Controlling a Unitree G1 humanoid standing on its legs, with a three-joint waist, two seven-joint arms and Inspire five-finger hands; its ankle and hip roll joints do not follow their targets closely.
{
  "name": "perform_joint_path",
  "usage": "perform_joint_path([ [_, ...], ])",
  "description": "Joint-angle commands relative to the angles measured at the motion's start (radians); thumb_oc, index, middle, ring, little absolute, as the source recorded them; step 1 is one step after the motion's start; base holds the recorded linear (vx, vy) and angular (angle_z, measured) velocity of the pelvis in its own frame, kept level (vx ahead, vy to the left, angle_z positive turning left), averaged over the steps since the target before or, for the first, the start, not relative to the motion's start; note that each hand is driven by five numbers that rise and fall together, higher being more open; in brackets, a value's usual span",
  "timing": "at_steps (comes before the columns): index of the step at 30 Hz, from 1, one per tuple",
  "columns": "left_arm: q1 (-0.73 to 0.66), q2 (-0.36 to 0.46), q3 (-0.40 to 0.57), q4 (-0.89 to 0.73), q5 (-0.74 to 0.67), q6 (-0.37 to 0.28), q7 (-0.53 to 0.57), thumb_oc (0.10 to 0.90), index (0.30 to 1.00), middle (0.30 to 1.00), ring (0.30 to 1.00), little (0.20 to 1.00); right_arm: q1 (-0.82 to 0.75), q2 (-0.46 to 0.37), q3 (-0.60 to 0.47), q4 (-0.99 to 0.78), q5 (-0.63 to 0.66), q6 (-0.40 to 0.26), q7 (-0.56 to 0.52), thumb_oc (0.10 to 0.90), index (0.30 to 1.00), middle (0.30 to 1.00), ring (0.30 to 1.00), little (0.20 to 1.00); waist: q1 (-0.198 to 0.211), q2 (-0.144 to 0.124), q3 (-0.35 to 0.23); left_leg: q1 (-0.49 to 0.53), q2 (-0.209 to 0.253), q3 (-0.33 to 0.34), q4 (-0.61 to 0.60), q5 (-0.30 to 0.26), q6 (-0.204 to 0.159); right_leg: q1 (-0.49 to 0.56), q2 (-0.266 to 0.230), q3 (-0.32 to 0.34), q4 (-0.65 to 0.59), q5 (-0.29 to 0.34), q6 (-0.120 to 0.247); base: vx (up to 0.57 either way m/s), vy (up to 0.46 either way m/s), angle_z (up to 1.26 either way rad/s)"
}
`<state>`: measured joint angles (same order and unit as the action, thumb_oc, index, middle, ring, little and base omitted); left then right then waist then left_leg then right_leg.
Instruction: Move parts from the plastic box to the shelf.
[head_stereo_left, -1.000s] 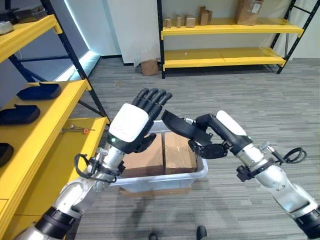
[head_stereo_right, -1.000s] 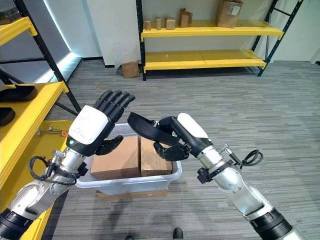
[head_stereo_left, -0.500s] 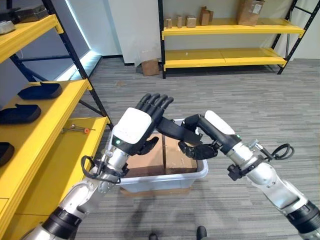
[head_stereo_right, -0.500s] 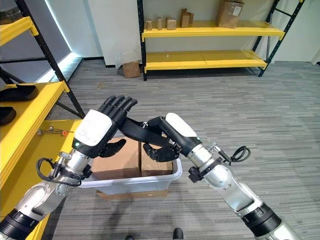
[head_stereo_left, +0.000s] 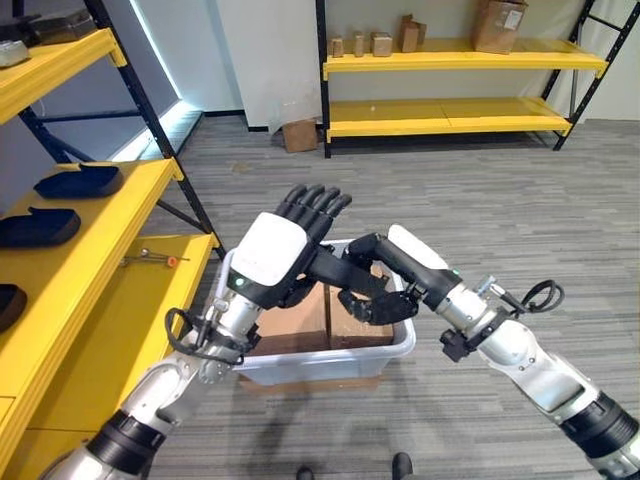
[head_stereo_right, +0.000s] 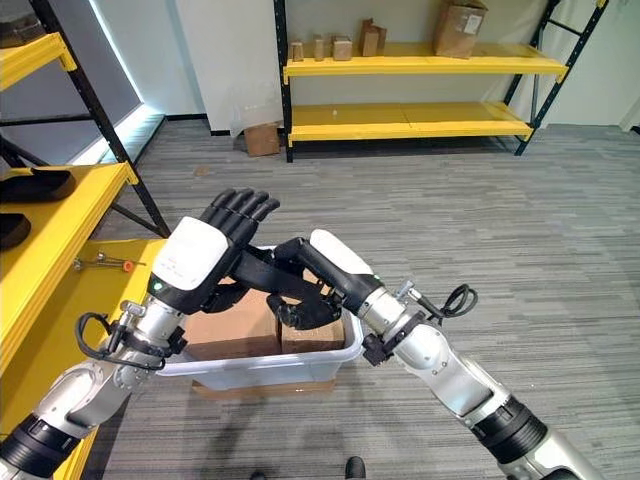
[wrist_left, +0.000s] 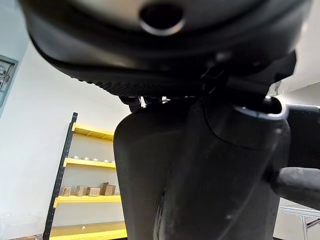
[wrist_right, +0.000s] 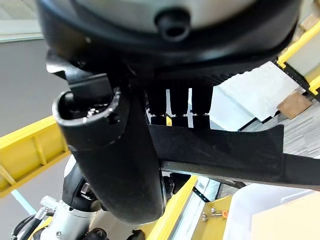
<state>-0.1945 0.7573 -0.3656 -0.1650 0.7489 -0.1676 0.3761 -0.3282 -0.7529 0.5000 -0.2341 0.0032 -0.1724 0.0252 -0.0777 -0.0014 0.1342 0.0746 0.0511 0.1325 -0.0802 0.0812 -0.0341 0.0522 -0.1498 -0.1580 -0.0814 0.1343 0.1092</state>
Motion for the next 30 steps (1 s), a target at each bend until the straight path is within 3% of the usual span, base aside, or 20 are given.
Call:
perform_joint_path([
  [1,-0.162,-0.027,-0.035,0.024,-0.042,-0.008,0.025,0.900,1.000,1.000,1.000,1.000,-0.189,0.059,-0.020,-0.085,0.081,-0.101,-0.044,0.400,0.300,0.300,0.300,0.300,0.008,-0.019,-0.089,0.045,0.017,-0.020,-0.007,-0.089,-0.004,-0.022,-0.019,0.023,0.107,-0.085,0.039,0.00,0.000,0.00],
  [2,-0.162,-0.027,-0.035,0.024,-0.042,-0.008,0.025,0.900,1.000,1.000,1.000,1.000,-0.190,0.059,-0.020,-0.085,0.081,-0.101,-0.044,0.400,0.300,0.300,0.300,0.300,0.008,-0.019,-0.088,0.045,0.017,-0.020,-0.007,-0.089,-0.004,-0.022,-0.019,0.023,0.107,-0.085,0.039,0.00,0.000,0.00],
  [3,-0.165,-0.028,-0.040,0.026,-0.044,-0.010,0.021,0.588,0.564,0.564,0.564,0.564,-0.192,0.062,-0.017,-0.088,0.084,-0.100,-0.043,0.400,0.300,0.300,0.300,0.300,0.007,-0.018,-0.088,0.046,0.017,-0.019,-0.007,-0.089,-0.004,-0.023,-0.019,0.023,0.108,-0.086,0.039,0.00,0.000,0.00],
  [4,-0.166,-0.029,-0.042,0.026,-0.045,-0.010,0.020,0.476,0.407,0.407,0.407,0.407,-0.193,0.064,-0.017,-0.088,0.085,-0.100,-0.043,0.400,0.300,0.300,0.300,0.300,0.007,-0.018,-0.088,0.046,0.017,-0.019,-0.007,-0.089,-0.003,-0.023,-0.019,0.023,0.109,-0.085,0.039,0.00,0.000,0.00],
  [5,-0.167,-0.029,-0.043,0.026,-0.046,-0.010,0.019,0.400,0.300,0.300,0.300,0.300,-0.193,0.065,-0.017,-0.089,0.085,-0.101,-0.042,0.400,0.300,0.300,0.300,0.300,0.007,-0.018,-0.088,0.046,0.017,-0.019,-0.007,-0.090,-0.003,-0.023,-0.019,0.023,0.109,-0.085,0.039,0.00,0.000,0.00],
  [28,-0.146,-0.058,-0.050,0.053,-0.061,-0.004,0.013,0.400,0.300,0.300,0.300,0.300,-0.164,0.100,-0.043,-0.092,0.073,-0.096,-0.068,0.400,0.300,0.300,0.300,0.300,0.002,-0.013,-0.086,0.046,0.019,-0.016,-0.007,-0.089,-0.003,-0.022,-0.015,0.029,0.106,-0.087,0.037,0.00,0.000,0.00],
  [29,-0.141,-0.061,-0.046,0.057,-0.063,-0.003,0.014,0.400,0.300,0.300,0.300,0.300,-0.153,0.107,-0.052,-0.090,0.075,-0.094,-0.071,0.839,0.915,0.915,0.915,0.915,0.001,-0.012,-0.087,0.046,0.019,-0.016,-0.007,-0.089,-0.003,-0.023,-0.014,0.030,0.106,-0.088,0.036,0.00,0.000,0.00],
  [30,-0.131,-0.065,-0.039,0.059,-0.065,-0.002,0.014,0.400,0.300,0.300,0.300,0.300,-0.132,0.115,-0.066,-0.090,0.083,-0.095,-0.076,0.900,1.000,1.000,1.000,1.000,-0.001,-0.011,-0.087,0.044,0.020,-0.016,-0.007,-0.087,-0.003,-0.025,-0.014,0.030,0.106,-0.087,0.035,0.00,0.000,0.00],
])
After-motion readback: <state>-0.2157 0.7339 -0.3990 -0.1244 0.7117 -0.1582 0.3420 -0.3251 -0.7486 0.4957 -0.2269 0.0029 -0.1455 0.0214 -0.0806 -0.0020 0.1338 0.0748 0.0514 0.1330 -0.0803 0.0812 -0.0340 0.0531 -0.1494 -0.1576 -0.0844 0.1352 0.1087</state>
